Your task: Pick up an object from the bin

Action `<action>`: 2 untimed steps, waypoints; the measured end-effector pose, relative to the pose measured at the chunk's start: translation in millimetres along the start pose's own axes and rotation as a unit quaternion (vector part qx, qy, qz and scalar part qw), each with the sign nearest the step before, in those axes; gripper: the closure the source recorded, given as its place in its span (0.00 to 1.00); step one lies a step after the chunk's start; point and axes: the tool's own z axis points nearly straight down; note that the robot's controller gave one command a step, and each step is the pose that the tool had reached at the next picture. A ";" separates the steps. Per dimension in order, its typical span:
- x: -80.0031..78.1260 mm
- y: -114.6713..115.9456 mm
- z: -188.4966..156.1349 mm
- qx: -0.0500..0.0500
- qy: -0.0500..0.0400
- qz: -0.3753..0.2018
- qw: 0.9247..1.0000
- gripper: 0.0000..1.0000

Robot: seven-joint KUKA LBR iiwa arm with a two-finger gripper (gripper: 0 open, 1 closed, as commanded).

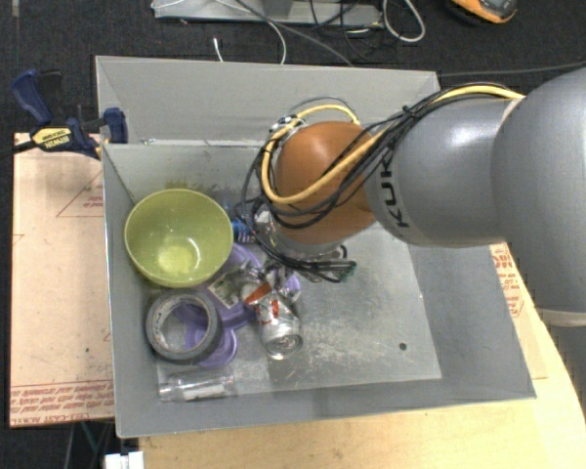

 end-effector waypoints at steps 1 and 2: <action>0.1 0.3 -5.8 0.000 0.000 0.000 1.000 1.00; -0.3 0.4 -7.9 0.000 0.000 0.001 1.000 1.00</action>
Offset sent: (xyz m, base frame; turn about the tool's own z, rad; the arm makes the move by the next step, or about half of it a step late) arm -0.0003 0.0004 0.0107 0.0006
